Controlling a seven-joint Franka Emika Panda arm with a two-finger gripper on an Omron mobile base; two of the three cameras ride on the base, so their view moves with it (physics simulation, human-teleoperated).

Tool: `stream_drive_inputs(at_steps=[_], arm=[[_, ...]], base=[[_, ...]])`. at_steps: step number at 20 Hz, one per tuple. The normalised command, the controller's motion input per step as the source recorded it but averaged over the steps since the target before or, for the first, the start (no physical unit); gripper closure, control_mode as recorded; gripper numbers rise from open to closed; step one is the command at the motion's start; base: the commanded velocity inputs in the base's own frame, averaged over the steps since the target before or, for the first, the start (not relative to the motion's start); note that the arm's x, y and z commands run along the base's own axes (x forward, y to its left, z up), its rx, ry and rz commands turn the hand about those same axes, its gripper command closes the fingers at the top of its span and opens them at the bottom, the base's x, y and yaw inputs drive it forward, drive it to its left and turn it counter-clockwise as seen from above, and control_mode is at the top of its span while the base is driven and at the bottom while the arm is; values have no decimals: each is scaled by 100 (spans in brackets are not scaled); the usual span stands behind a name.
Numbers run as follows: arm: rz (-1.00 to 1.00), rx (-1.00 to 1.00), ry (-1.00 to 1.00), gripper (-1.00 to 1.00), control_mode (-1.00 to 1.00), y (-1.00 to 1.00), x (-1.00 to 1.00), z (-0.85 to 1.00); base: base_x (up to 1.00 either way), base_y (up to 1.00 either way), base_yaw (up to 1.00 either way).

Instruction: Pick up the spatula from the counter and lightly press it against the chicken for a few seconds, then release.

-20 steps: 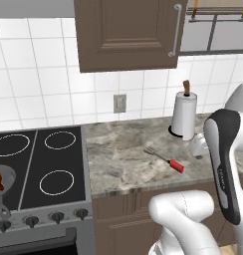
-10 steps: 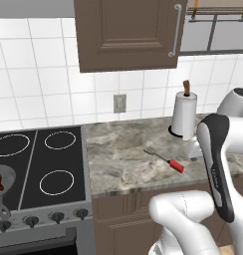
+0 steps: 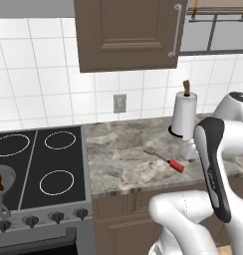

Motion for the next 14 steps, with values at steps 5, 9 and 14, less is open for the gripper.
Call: stream_drive_inputs(at_steps=[5,9,14], arm=[[2,0,0,-100,-100,0,9,-8],[0,0,0,-100,-100,-3,6,-11],[1,0,0,-100,-100,-2,10,-13]], base=[[0,0,0],[0,0,0],[0,0,0]])
